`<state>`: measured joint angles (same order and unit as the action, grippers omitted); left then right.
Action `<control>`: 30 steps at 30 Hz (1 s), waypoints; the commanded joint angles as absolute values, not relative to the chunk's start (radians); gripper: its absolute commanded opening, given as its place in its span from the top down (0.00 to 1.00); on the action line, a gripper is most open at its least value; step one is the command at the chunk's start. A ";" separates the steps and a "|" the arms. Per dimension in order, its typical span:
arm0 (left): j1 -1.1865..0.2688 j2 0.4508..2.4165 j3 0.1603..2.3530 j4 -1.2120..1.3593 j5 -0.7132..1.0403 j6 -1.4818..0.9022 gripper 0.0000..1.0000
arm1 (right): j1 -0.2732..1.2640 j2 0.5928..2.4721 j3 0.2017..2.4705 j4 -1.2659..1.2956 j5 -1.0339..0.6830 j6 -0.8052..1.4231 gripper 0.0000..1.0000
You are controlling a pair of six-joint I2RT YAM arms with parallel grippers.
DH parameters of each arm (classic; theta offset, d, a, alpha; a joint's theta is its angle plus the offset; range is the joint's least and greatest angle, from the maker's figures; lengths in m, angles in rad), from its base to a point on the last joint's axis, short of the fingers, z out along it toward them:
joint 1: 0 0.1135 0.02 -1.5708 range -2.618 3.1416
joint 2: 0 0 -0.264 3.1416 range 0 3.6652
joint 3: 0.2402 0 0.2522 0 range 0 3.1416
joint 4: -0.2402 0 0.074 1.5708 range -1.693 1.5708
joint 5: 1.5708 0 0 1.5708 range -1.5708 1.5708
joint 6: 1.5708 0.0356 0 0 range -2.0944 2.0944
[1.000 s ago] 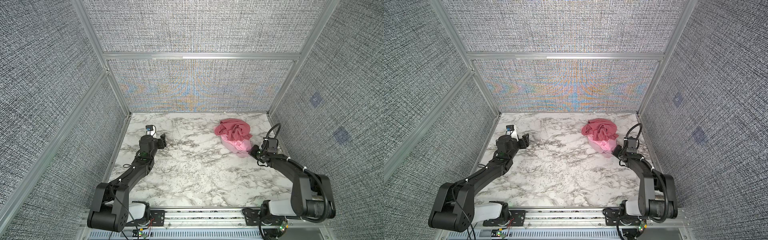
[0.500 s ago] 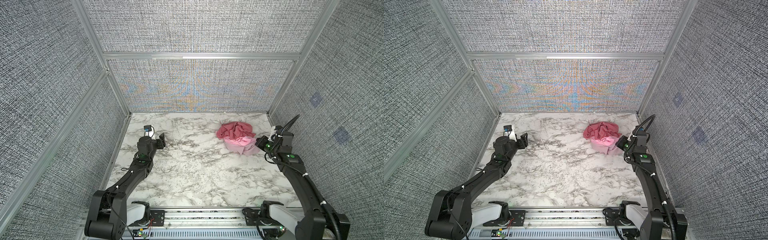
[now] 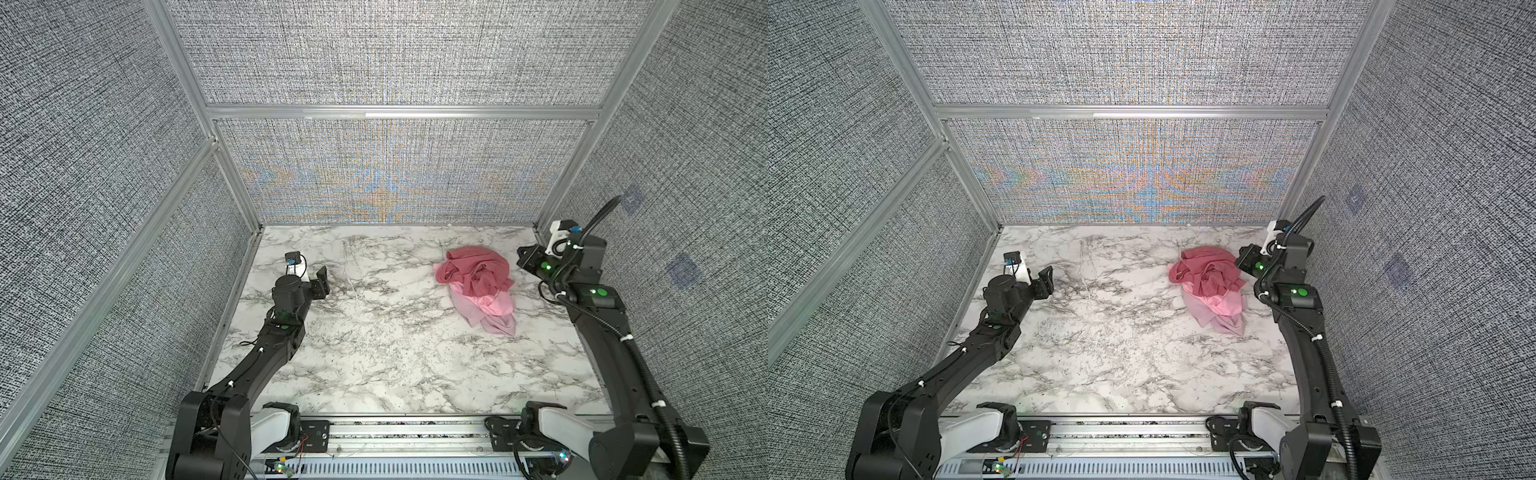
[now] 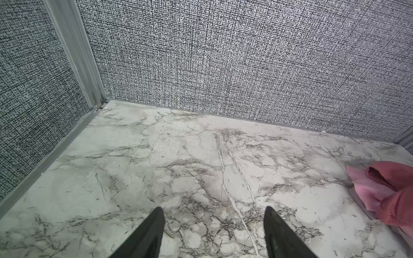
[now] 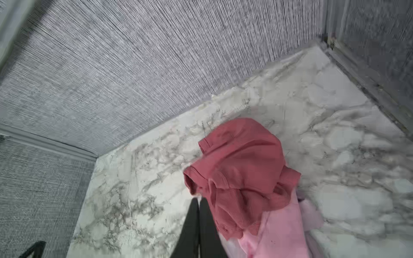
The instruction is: Pick out a specific cloth from the pile
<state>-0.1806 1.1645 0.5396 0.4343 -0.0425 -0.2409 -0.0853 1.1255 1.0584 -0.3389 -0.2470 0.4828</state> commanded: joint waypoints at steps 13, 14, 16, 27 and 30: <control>-0.180 1.207 0.525 0.468 -0.007 -0.260 0.28 | -0.107 0.984 0.618 -0.469 -0.095 0.506 0.41; -0.179 1.212 0.525 0.470 -0.006 -0.260 0.28 | -0.108 1.001 0.604 -0.453 -0.095 0.509 0.41; -0.180 1.217 0.528 0.469 -0.006 -0.259 0.28 | -0.111 1.041 0.590 -0.426 -0.090 0.508 0.40; -0.179 1.232 0.535 0.464 -0.031 -0.242 0.28 | -0.152 1.237 0.595 -0.305 -0.081 0.486 0.41; -0.179 1.243 0.539 0.466 -0.035 -0.239 0.28 | -0.158 1.296 0.608 -0.260 -0.085 0.488 0.51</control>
<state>-0.1806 1.2366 0.5308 0.4339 -0.0238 -0.2436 -0.1566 1.2644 0.5976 -0.3252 -0.0910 0.4866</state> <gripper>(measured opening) 0.724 0.519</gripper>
